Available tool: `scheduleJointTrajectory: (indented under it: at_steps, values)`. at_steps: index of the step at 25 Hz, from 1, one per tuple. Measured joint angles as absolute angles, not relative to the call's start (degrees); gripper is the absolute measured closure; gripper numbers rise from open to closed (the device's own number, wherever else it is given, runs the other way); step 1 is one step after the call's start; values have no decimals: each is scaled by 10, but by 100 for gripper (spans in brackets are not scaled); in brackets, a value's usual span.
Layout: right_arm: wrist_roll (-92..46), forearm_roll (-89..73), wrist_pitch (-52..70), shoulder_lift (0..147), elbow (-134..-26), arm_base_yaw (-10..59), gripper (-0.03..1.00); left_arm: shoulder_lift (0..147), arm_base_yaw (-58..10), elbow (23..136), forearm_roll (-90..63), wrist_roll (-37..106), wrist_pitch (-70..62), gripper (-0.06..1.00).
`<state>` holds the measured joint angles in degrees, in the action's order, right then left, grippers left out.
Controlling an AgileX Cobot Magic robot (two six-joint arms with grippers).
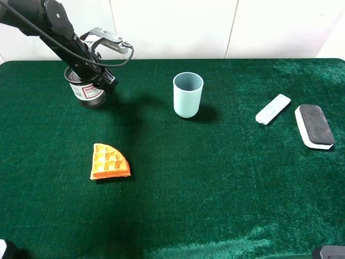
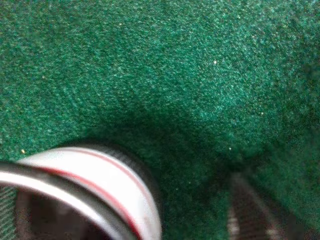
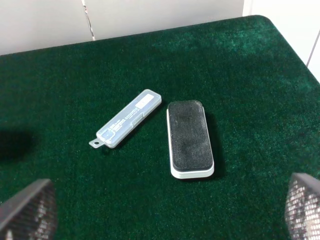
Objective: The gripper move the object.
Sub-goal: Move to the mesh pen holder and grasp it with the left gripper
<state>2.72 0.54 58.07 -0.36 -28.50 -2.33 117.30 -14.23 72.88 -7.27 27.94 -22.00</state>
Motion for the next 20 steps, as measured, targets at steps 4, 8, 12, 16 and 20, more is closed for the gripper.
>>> scheduleJointTrajectory:
  at_steps: [4,8,12,16,20]
  values:
    - [27,5,581,-4,-285,-23,27,1173,-142,729,-73,279,-220,75]
    - [27,5,581,-4,-285,-23,27,1172,-142,729,-67,281,-220,81]
    - [27,5,581,-4,-285,-23,27,1172,-142,729,-66,281,-220,81]
    - [27,5,581,-4,-285,-23,27,1172,-142,729,-66,281,-220,81]
    - [27,5,581,-4,-285,-23,27,1172,-142,737,-66,281,-232,82]
